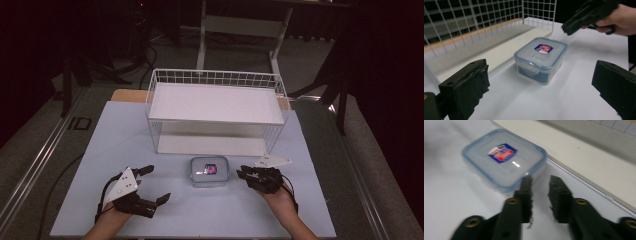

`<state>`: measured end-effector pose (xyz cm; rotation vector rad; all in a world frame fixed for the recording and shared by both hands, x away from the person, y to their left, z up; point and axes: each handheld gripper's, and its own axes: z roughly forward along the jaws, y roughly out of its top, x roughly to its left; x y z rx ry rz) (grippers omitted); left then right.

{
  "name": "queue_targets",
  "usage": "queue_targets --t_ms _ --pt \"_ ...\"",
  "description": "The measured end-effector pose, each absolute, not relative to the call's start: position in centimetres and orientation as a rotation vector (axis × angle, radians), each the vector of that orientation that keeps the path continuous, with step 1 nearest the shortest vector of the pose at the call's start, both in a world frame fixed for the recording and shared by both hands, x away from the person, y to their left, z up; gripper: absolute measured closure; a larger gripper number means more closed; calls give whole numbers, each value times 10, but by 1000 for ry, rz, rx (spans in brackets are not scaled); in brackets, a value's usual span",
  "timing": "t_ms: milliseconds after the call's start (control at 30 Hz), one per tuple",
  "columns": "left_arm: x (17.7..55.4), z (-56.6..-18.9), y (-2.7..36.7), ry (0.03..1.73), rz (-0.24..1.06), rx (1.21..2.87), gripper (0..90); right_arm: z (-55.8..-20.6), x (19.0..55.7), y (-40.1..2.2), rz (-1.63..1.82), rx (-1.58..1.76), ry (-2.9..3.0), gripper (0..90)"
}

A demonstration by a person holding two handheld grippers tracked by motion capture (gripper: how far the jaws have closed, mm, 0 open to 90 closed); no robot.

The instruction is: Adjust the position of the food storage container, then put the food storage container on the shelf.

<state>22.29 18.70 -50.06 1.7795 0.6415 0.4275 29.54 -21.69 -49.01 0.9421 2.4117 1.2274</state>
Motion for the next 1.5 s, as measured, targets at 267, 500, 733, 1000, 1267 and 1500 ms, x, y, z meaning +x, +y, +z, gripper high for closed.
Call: queue_targets --t_ms 267,500,733,1000,1267,1500 --pt "223 -492 183 690 378 1775 18 -475 282 -219 1324 889 2398 292" --pt "231 -468 175 706 344 1802 17 -465 278 -216 1337 831 2345 156" --pt "247 -458 160 703 304 1847 17 -457 281 -211 1383 807 2302 222" --pt "268 -471 139 829 200 1893 5 -466 300 -201 1330 977 2410 141" --pt "290 -480 131 956 123 1862 6 -475 319 -201 1369 1206 2431 119" --pt "311 -500 121 1119 -66 1819 6 -485 337 -199 1355 1447 2504 109"
